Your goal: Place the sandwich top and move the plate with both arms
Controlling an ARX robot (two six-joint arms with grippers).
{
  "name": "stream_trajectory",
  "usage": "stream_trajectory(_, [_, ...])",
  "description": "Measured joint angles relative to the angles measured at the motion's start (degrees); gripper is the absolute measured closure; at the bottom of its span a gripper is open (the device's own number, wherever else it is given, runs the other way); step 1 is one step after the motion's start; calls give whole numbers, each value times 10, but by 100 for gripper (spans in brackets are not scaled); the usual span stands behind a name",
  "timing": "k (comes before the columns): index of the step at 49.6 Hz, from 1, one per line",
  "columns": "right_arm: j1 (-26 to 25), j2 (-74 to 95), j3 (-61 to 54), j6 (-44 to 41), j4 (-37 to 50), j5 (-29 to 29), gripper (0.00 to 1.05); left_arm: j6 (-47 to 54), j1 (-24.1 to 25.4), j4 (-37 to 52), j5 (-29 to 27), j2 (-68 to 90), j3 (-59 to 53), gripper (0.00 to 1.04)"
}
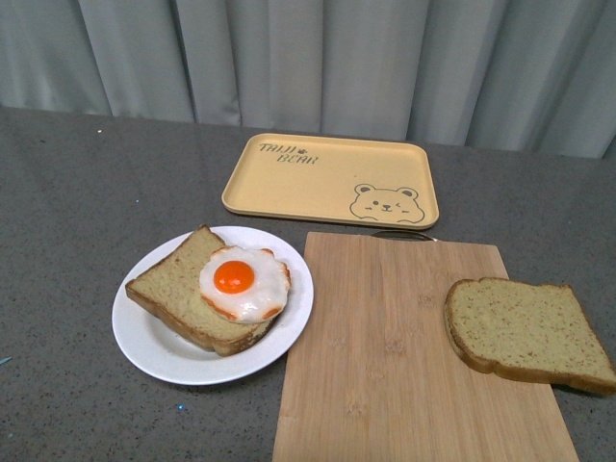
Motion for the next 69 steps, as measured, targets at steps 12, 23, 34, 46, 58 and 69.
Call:
stream_trajectory(12, [0, 0, 0, 0, 0, 0, 9, 0, 0, 0, 0, 0, 0, 7])
stream_trajectory(23, [0, 0, 0, 0, 0, 0, 9, 0, 0, 0, 0, 0, 0, 7])
stream_trajectory(34, [0, 0, 0, 0, 0, 0, 9, 0, 0, 0, 0, 0, 0, 7])
stream_trajectory(46, [0, 0, 0, 0, 0, 0, 9, 0, 0, 0, 0, 0, 0, 7])
stream_trajectory(58, [0, 0, 0, 0, 0, 0, 9, 0, 0, 0, 0, 0, 0, 7])
stream_trajectory(69, [0, 0, 0, 0, 0, 0, 9, 0, 0, 0, 0, 0, 0, 7])
